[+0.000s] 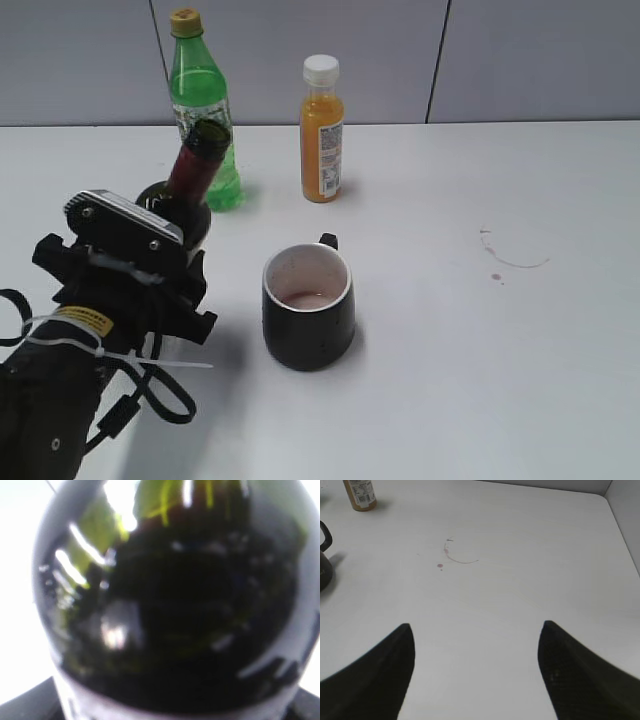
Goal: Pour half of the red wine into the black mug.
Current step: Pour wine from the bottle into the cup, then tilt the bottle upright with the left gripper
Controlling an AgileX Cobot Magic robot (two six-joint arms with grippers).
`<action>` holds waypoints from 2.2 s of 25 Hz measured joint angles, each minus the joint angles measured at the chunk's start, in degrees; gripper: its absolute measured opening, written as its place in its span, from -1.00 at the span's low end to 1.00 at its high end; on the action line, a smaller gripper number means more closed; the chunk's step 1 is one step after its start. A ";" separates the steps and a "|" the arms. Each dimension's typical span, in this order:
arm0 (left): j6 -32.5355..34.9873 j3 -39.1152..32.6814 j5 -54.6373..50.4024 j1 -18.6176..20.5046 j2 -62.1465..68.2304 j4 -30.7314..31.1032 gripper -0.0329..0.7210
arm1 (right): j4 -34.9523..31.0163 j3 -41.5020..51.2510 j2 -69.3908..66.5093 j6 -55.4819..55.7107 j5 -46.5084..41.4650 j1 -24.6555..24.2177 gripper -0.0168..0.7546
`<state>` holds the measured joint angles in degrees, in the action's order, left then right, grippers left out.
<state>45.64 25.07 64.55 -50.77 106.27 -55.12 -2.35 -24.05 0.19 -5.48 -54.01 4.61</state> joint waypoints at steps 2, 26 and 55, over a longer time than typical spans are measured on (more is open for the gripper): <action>1.42 0.34 0.00 0.25 0.00 0.07 0.50 | 0.00 0.00 0.00 0.00 0.00 0.00 0.56; 34.67 2.65 0.03 4.02 0.00 -0.59 0.50 | 0.00 0.00 0.00 0.00 0.03 0.00 0.56; 60.64 2.91 0.03 6.44 0.00 0.94 0.50 | 0.00 0.00 0.00 0.00 0.03 0.00 0.56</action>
<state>106.28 27.98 64.58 -44.33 106.27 -54.17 -2.35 -24.05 0.19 -5.48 -53.99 4.61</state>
